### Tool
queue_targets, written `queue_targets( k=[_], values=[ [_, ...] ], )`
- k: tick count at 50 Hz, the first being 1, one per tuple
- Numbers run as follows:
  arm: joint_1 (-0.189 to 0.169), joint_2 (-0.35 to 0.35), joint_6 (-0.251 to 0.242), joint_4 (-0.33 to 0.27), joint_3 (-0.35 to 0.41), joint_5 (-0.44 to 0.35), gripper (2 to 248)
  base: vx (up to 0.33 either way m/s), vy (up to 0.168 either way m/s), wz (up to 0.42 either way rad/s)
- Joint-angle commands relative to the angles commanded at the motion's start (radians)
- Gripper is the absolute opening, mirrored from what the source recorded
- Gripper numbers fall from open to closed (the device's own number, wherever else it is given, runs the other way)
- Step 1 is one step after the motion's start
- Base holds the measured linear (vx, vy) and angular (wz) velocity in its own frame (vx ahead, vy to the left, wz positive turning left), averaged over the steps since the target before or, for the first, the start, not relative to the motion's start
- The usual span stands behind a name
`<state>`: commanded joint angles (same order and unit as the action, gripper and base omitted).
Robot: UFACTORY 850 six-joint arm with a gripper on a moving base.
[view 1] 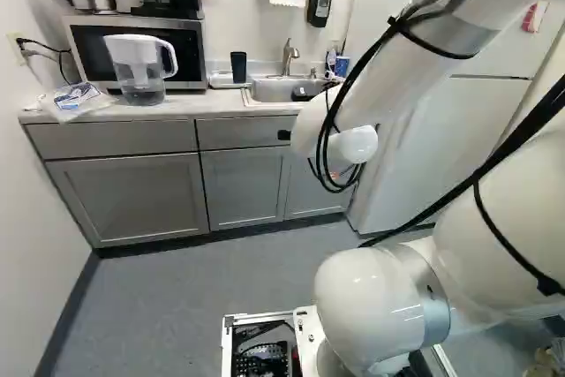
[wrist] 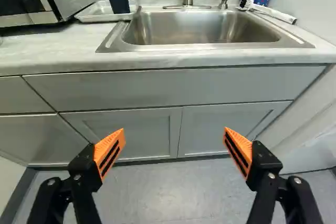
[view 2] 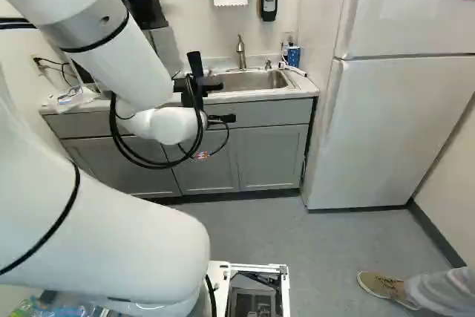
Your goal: Rinse the cup and place it in the tray
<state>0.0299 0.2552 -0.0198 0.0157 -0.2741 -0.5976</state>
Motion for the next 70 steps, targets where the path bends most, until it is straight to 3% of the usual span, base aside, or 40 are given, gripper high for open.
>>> queue_targets(
  k=[37, 70],
  values=[
    [-0.023, 0.019, 0.016, -0.012, 0.146, -0.215, 247, 0.000, 0.000, 0.000],
    [-0.030, 0.024, 0.020, -0.016, 0.187, -0.275, 247, 0.000, 0.000, 0.000]
  ],
)
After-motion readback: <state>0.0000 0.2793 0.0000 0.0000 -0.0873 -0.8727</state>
